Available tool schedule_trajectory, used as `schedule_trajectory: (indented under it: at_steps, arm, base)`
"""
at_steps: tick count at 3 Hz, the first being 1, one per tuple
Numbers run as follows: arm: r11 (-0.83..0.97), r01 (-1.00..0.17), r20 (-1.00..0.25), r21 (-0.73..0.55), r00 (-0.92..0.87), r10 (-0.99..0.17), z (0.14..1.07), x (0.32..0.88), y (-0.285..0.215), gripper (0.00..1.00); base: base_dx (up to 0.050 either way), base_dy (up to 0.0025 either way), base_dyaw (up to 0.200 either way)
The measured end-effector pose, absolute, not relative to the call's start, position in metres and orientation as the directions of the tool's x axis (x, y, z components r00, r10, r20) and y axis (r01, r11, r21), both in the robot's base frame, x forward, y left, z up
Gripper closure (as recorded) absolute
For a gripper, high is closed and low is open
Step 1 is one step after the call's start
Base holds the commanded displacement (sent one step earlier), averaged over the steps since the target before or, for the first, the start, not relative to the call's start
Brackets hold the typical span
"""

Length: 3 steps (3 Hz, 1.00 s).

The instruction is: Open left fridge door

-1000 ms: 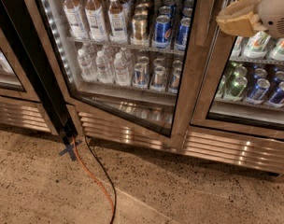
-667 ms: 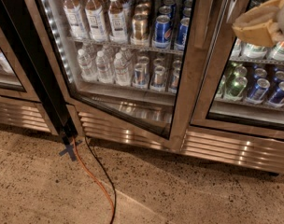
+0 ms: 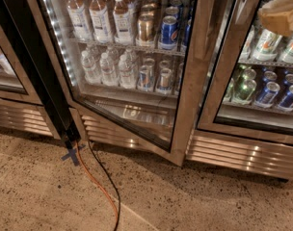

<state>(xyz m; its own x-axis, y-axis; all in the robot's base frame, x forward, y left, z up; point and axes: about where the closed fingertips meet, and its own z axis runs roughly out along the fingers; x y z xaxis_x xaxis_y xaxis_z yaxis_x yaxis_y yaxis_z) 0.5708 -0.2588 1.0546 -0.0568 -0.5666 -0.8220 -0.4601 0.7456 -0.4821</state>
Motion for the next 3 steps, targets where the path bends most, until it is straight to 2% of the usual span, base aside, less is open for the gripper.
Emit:
schedule_trajectory:
  at_steps: [1, 2, 3]
  arm:
    - [0.797, -0.406, -0.872, -0.448, 0.000, -0.490, 1.057, 0.636, -0.266, 1.00]
    - [0.784, -0.449, -0.892, -0.429, 0.073, -0.446, 1.055, 0.697, -0.247, 1.00]
    - [0.670, -0.580, -0.874, -0.463, 0.173, -0.454, 1.069, 0.694, -0.196, 1.00]
  base:
    - [0.000, 0.00000, 0.000]
    - [0.000, 0.00000, 0.000]
    - [0.000, 0.00000, 0.000]
